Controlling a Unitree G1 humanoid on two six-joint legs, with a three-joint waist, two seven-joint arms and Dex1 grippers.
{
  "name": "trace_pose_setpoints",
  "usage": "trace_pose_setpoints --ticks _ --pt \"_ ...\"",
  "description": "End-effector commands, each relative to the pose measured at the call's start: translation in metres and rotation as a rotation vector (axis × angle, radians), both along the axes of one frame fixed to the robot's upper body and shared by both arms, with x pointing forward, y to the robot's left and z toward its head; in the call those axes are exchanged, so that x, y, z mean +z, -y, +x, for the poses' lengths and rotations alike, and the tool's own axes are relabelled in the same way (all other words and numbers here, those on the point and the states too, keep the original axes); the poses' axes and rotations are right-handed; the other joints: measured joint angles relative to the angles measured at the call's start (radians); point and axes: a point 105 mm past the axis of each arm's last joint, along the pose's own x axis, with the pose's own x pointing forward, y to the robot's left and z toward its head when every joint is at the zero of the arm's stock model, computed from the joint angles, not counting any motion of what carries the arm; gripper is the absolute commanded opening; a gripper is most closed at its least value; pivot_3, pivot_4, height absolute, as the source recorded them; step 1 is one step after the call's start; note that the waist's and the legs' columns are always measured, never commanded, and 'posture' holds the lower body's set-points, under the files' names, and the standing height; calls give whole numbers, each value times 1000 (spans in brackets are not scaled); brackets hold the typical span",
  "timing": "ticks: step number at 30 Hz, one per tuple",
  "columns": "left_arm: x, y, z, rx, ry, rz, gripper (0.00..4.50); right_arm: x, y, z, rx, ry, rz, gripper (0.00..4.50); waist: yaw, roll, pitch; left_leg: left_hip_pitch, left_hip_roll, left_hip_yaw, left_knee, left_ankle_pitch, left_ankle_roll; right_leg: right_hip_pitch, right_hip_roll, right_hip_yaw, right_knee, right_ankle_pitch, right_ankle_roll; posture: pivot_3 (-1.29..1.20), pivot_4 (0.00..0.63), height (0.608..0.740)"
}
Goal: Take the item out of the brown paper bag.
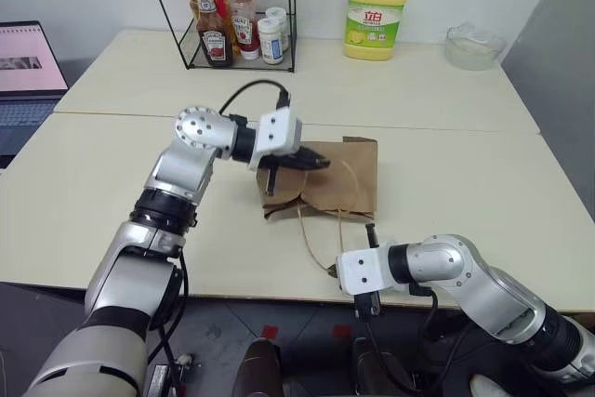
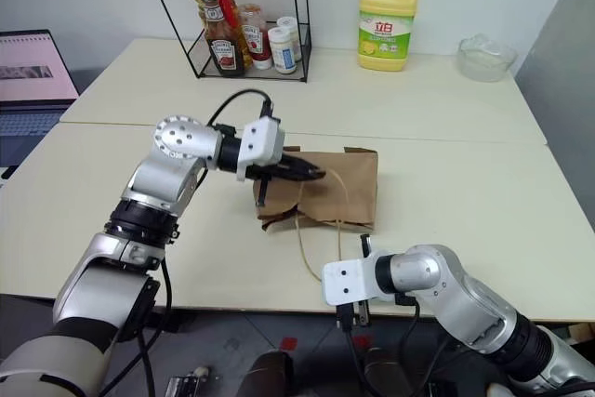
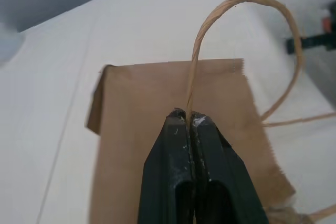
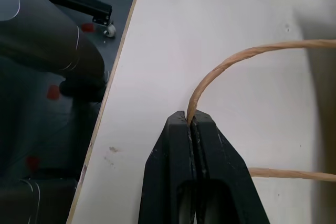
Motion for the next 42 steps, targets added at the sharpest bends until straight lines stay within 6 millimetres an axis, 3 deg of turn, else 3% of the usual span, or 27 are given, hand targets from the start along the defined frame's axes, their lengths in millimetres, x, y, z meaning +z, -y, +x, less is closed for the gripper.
trace_pose_setpoints --ticks 1,13,31,39,42 --pt "21 -1 10 60 -10 -97 0 -1 -1 -8 32 -9 -14 15 0 0 0 0 0 0 0 0 0 0 0 0 0 0 0 0 150 740" --pt "49 -6 43 213 8 -171 0 -9 3 -10 29 -11 -60 15 1 0 0 0 0 0 0 0 0 0 0 -1 0 0 0 0 150 740" --pt "73 1 46 203 71 -193 0 -10 5 -12 41 -12 -77 15 0 0 0 0 0 0 0 1 -1 0 0 -1 0 0 0 0 150 740" --pt "76 8 36 135 52 -218 0 -1 2 -5 21 20 -40 15 0 0 0 0 0 -1 0 1 -2 0 0 -1 0 0 0 0 150 740" --pt "78 11 26 74 24 -238 0 9 0 0 3 45 -3 605 -1 0 0 0 0 -1 0 1 -2 0 0 -1 0 0 0 0 150 740"
